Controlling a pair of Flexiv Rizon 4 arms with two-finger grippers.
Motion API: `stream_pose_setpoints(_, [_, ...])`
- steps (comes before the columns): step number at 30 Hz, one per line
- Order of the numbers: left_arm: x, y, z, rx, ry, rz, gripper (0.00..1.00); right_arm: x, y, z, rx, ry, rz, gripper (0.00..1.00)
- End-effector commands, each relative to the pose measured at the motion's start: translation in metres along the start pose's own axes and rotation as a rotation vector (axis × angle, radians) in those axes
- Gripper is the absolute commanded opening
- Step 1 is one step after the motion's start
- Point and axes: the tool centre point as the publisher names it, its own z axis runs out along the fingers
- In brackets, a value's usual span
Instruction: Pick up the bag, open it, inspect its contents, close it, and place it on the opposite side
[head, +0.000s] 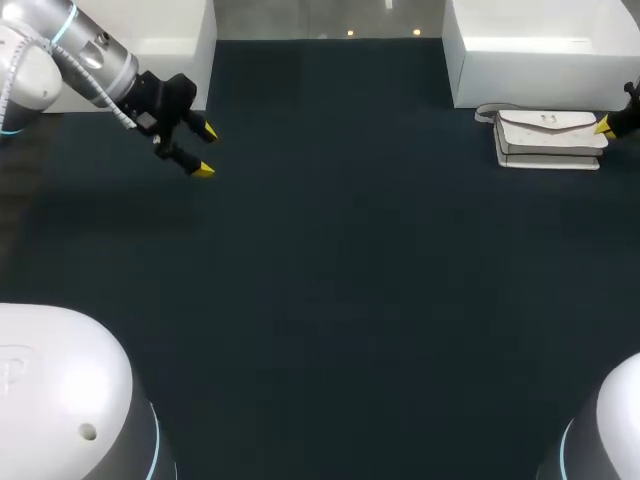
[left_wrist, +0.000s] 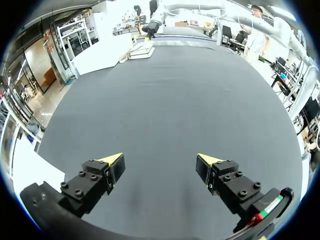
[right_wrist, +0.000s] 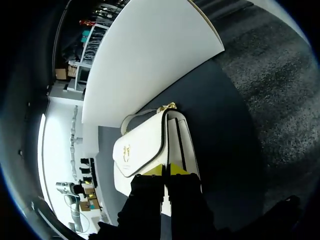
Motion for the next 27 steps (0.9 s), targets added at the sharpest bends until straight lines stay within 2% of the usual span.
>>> stream_pose_setpoints(1, [0.0, 0.001, 0.001, 0.003, -0.002, 0.001, 1.0, 0.005, -0.004, 0.002, 0.229, 0.023, -0.023, 0.0])
stream_pose_setpoints(12, [0.0, 0.001, 0.001, 0.003, -0.002, 0.001, 1.0, 0.045, -0.053, 0.02, 0.202, 0.077, -0.09, 0.0])
stream_pose_setpoints(16, [0.0, 0.001, 0.001, 0.003, -0.002, 0.001, 1.0, 0.057, -0.076, 0.027, 0.194, 0.084, -0.095, 0.0])
stream_pose_setpoints(27, [0.0, 0.001, 0.001, 0.003, -0.002, 0.001, 1.0, 0.094, -0.125, 0.045, 0.134, 0.122, -0.094, 0.0])
